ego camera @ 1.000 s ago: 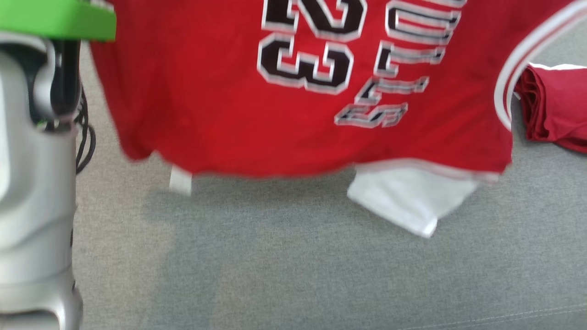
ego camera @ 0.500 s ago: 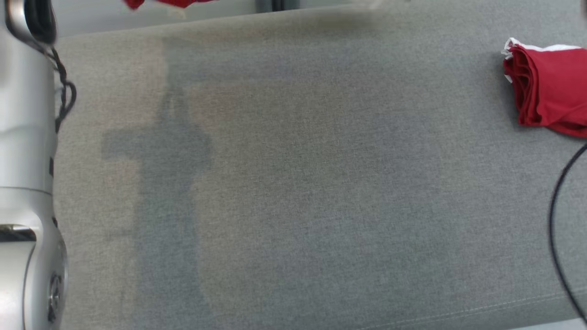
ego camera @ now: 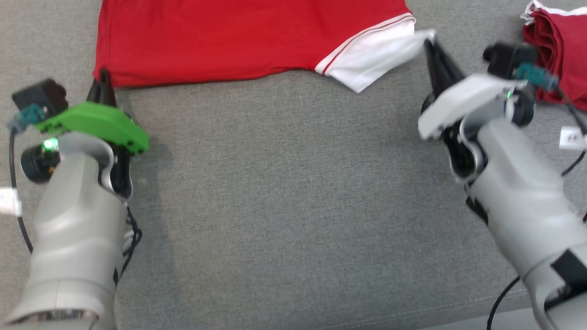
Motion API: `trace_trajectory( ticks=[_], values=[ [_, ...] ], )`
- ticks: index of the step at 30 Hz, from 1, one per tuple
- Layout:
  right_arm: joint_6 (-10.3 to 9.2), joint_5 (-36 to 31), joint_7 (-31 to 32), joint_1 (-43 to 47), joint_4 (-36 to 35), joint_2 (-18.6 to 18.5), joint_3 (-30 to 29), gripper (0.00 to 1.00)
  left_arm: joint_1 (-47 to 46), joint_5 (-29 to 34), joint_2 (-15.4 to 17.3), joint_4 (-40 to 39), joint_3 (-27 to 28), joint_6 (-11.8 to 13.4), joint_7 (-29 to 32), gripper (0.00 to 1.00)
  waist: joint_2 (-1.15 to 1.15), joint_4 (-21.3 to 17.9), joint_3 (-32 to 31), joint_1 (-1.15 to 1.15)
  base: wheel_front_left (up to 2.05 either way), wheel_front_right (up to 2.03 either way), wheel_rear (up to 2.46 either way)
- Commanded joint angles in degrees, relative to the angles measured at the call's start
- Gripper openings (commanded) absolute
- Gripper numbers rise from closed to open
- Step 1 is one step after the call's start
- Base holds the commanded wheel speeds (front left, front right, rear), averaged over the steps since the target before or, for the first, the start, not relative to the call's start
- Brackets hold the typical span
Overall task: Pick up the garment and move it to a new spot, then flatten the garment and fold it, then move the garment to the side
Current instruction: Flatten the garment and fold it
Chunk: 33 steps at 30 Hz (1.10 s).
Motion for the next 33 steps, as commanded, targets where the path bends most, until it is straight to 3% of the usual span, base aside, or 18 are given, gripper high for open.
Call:
trace_trajectory(
  ticks=[1,9,17,21,26,33],
  values=[
    [-0.07,1.6,-0.5,3.1,-1.6,-0.3,0.0,0.0,3.2,0.5,0.5,-1.8,0.9,-0.2,-0.3,0.0,0.0,0.0,0.2,0.0,0.0,0.0,0.0],
    [-0.08,0.7,-0.5,23.8,-19.7,-3.1,-7.8,0.0,20.4,5.2,0.4,-17.7,5.4,-0.3,-0.2,0.0,0.0,0.0,-3.9,0.0,0.0,0.0,0.0],
    [-0.09,-3.9,0.3,45.4,-35.5,-2.4,-14.9,0.0,37.6,8.5,0.0,-32.7,7.2,0.7,-0.2,0.0,0.0,-0.2,-10.5,0.0,0.0,0.0,0.0],
    [-0.1,-6.4,5.4,54.8,-43.8,-0.6,-19.5,0.0,46.0,8.7,-0.4,-42.4,7.3,2.7,2.1,0.0,0.0,0.1,-12.9,0.0,0.0,0.0,0.0],
    [-0.09,-10.6,15.1,64.9,-56.3,3.4,-25.5,0.0,56.7,8.6,-0.8,-58.2,7.3,6.1,9.7,0.0,0.0,0.4,-14.4,0.0,0.0,0.0,0.0],
    [-0.09,-14.6,25.4,70.9,-68.0,6.5,-30.0,0.0,65.3,8.5,-0.6,-72.1,6.2,9.1,20.6,0.0,0.0,0.5,-14.9,0.0,0.0,0.0,0.0]
  ],
)
